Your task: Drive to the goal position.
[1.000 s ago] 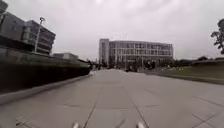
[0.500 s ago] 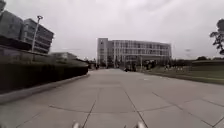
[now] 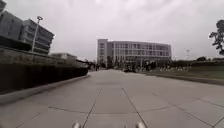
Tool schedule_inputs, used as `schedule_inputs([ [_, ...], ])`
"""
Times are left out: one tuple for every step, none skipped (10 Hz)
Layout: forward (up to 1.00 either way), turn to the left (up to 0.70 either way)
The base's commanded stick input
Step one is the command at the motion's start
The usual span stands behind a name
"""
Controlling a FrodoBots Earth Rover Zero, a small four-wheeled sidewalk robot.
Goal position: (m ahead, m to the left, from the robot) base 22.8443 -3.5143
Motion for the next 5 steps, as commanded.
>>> schedule_inputs([
  [0.85, 0.00],
  [0.85, 0.00],
  [0.85, 0.00],
  [0.85, 0.00],
  [0.85, 0.00],
])
